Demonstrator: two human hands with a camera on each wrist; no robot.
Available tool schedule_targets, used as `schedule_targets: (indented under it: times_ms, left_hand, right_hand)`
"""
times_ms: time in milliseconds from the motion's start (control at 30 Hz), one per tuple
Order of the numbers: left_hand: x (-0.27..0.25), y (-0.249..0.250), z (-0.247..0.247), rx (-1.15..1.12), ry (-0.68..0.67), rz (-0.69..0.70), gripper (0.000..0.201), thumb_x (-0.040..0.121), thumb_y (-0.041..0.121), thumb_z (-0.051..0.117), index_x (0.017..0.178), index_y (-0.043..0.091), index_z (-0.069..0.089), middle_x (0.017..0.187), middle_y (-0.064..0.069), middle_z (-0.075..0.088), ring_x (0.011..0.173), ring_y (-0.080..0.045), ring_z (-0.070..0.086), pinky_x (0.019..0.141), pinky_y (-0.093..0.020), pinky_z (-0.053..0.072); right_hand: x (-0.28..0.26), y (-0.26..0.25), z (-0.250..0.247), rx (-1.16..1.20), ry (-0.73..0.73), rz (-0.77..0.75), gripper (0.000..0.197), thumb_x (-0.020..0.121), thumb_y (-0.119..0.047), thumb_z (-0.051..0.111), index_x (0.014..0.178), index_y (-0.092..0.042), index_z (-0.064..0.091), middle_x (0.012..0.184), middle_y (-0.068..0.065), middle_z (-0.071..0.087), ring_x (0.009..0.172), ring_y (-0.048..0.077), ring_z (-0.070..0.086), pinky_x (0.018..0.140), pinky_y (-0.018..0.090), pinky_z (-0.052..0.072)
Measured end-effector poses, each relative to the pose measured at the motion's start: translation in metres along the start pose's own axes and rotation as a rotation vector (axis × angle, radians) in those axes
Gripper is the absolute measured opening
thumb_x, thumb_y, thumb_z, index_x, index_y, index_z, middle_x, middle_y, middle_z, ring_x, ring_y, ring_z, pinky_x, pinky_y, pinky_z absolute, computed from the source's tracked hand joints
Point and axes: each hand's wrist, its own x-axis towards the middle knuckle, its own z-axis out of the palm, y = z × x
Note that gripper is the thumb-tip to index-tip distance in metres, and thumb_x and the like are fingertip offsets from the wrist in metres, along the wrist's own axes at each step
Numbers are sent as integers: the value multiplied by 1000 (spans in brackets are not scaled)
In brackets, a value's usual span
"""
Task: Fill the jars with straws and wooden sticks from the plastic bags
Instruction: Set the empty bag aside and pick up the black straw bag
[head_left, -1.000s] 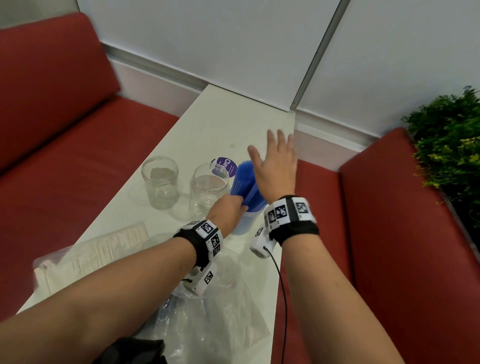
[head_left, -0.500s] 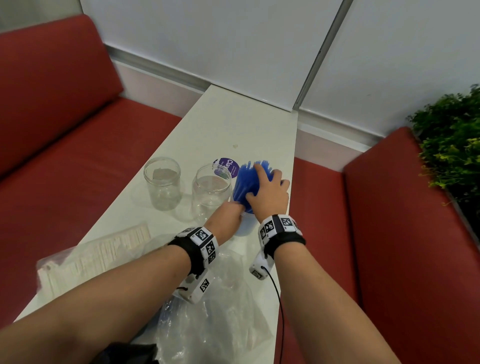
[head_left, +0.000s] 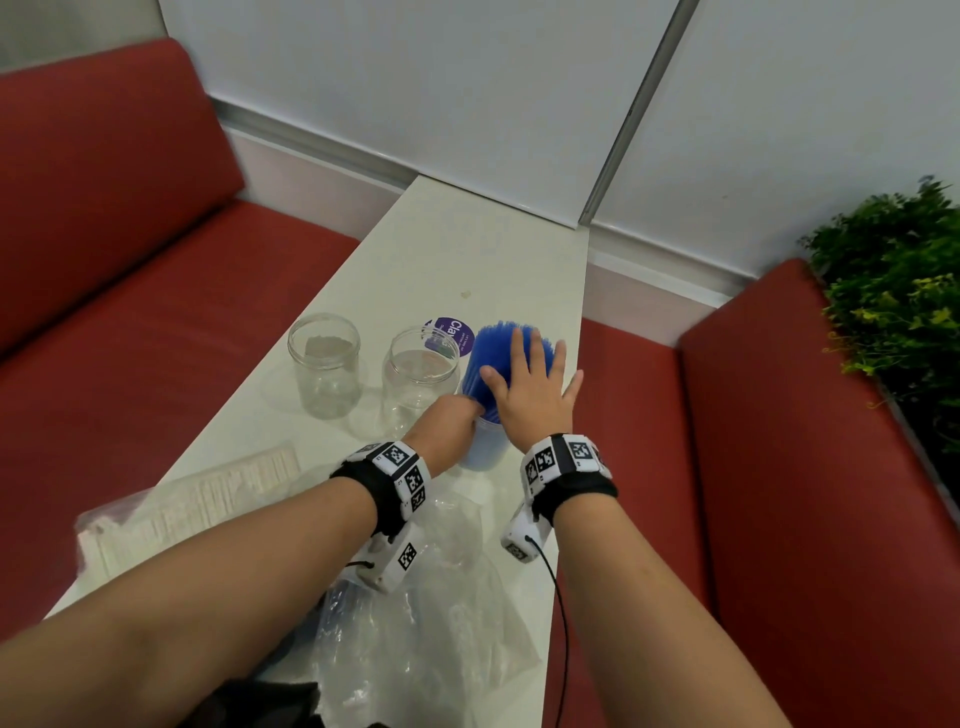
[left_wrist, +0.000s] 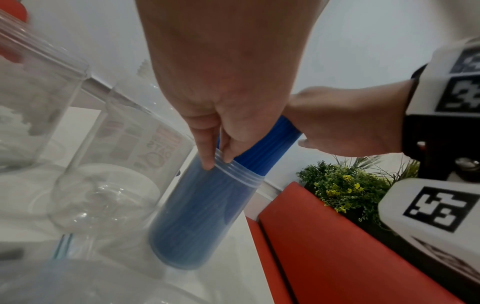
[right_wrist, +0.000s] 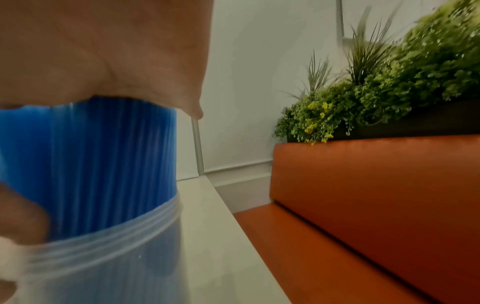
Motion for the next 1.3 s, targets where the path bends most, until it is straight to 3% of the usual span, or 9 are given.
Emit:
schedule_targets:
  times_ms: [133, 233, 300, 400, 567, 767, 900, 1133, 1300]
  left_hand:
    - [-17, -1, -18, -54, 151, 38, 28, 95, 8, 46, 103, 7, 73, 98, -10, 71, 88, -24, 65, 82, -37, 52]
    - [-34, -8, -29, -67, -31, 24, 32, 95, 36, 54, 89, 8, 69, 81, -7, 68, 72, -21, 61, 71, -37, 53]
    - [-49, -10, -25, 71, -413, 26, 53, 83, 65, 60, 100, 15, 67, 93, -2, 67, 81, -18, 61, 74, -31, 49]
    - [-81, -12, 2, 267, -686, 3, 94, 64, 68, 75, 140, 26, 40, 129, 0, 50, 113, -23, 54, 95, -38, 45]
    - [-98, -12, 14, 171, -359, -70, 38, 87, 11, 55, 125, 14, 52, 114, -9, 63, 104, -27, 61, 75, -26, 39]
    - [-74, 9, -72, -166, 260, -75, 35, 87, 47, 58, 107, 18, 54, 88, 3, 61, 80, -18, 61, 63, -26, 43]
    - [-72, 25, -126, -88, 579, -61, 47, 81, 68, 58, 77, 24, 44, 63, 8, 51, 55, -11, 47, 47, -25, 31]
    - [-81, -12, -228, -326, 642, -209, 40, 93, 40, 60, 61, 17, 61, 54, 4, 59, 38, 4, 53, 39, -7, 37]
    - [-84, -18, -243, -674, 178, -175, 28, 90, 19, 65, 114, 5, 65, 83, -7, 69, 61, -14, 66, 56, -24, 50]
  right_hand:
    - [-9, 2, -7, 197, 283, 6, 59, 104, -52, 38, 157, -28, 29, 165, 8, 22, 152, 36, 14, 119, 59, 9]
    - [-38, -2, 4, 259, 731, 21, 28, 94, -17, 54, 122, -16, 60, 119, 8, 57, 108, 29, 53, 90, 46, 40]
    - [-60, 0, 22, 313, 585, 227, 26, 88, -7, 52, 112, -15, 57, 112, 7, 56, 102, 30, 55, 83, 40, 40]
    - [-89, 14, 63, 398, -122, 635, 32, 99, -12, 45, 130, -9, 52, 136, 18, 52, 123, 38, 53, 97, 41, 43]
    - [-145, 23, 101, 424, -622, 485, 78, 105, -60, 24, 138, 4, 52, 140, 23, 56, 129, 34, 54, 105, 36, 38]
    - [-152, -11, 78, 821, -545, 462, 88, 91, -81, 26, 125, -12, 69, 126, 12, 69, 113, 29, 66, 102, 41, 50]
    - [-140, -36, 32, 1066, -497, 324, 37, 101, -53, 47, 106, -27, 73, 89, -2, 70, 61, 7, 60, 51, 23, 51]
    - [-135, -1, -46, 1048, 111, 163, 59, 83, -40, 81, 79, 14, 56, 69, 9, 44, 63, 22, 35, 57, 35, 32]
    - [-138, -2, -78, 904, 161, -3, 44, 77, -41, 84, 65, -5, 63, 60, 4, 44, 58, 17, 36, 55, 27, 32]
